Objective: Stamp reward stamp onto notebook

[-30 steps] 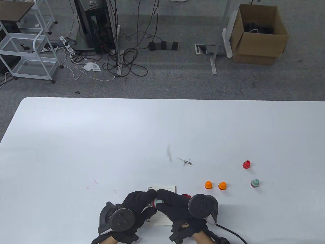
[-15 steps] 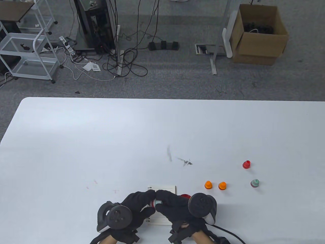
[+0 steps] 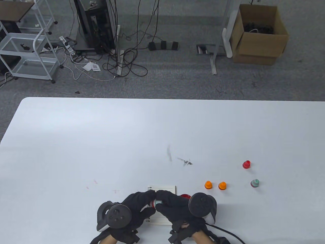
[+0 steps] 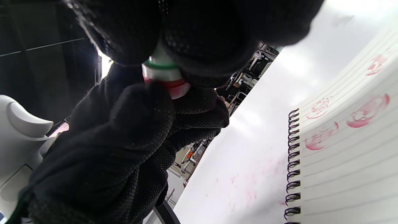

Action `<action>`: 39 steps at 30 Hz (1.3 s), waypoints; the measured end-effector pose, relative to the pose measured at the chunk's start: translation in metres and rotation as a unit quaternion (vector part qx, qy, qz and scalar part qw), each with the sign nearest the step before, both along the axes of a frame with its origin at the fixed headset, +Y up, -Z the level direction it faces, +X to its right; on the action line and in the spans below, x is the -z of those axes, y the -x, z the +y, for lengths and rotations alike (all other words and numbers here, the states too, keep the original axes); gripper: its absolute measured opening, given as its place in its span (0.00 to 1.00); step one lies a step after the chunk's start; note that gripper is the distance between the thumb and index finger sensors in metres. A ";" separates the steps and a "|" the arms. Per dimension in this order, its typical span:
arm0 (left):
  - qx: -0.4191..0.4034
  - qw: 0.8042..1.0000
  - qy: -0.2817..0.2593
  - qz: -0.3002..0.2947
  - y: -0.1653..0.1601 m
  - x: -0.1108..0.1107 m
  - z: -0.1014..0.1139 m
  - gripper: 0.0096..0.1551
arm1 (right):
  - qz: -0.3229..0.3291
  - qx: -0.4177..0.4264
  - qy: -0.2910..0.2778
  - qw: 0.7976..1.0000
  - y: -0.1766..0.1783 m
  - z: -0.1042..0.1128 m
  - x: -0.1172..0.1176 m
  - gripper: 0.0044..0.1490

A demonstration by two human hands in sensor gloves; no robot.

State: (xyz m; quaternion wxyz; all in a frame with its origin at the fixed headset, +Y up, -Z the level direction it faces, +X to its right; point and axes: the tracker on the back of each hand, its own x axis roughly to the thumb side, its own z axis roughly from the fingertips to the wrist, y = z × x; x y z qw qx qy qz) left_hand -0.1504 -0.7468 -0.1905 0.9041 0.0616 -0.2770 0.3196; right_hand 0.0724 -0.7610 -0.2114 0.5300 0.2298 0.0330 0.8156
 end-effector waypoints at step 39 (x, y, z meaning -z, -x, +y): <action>0.119 0.990 0.062 0.047 0.013 0.017 -0.014 0.36 | -0.021 0.062 0.019 0.998 -0.018 0.005 0.007 0.35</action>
